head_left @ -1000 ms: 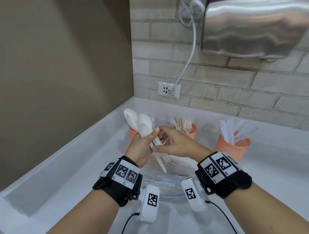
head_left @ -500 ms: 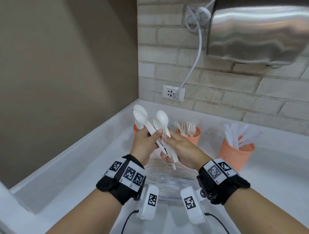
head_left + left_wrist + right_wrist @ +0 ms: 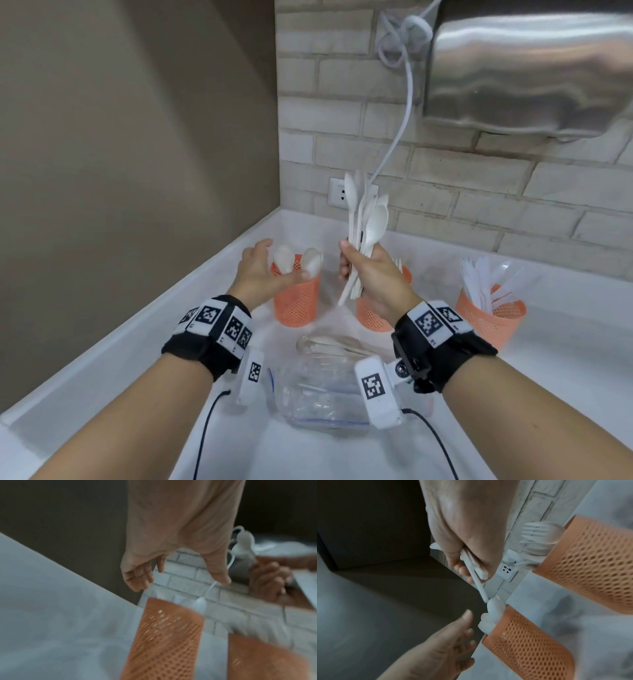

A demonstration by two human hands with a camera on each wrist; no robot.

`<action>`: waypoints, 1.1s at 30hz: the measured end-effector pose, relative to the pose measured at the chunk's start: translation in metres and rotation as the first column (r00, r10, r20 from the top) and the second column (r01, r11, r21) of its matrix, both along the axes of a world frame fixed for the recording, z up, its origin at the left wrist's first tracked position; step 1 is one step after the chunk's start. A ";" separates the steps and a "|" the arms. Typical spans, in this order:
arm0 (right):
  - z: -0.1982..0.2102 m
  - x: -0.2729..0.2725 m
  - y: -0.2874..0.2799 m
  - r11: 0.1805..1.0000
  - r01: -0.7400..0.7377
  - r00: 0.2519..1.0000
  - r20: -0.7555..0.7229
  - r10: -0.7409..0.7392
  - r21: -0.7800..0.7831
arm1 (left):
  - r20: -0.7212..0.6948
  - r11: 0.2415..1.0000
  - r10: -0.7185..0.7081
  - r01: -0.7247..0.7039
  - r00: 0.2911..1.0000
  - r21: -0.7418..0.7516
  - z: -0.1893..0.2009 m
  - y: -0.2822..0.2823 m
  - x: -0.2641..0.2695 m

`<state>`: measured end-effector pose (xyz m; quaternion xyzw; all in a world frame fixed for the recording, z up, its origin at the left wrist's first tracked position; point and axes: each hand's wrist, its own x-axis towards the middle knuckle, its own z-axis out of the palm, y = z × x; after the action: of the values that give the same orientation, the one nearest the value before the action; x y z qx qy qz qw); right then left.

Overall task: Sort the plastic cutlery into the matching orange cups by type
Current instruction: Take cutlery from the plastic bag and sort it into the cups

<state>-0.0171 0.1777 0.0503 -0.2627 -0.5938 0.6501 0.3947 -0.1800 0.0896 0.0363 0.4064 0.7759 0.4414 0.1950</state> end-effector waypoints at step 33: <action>-0.011 -0.084 0.008 0.846 -0.203 0.830 0.545 -0.118 0.493 | -0.003 0.999 -0.030 0.030 1.000 0.015 -0.035 0.018 0.000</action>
<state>-0.1012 0.1859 0.0394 -0.3066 -0.8443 0.3638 0.2465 -0.1797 0.1079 0.0015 0.4202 0.7666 0.4437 0.1972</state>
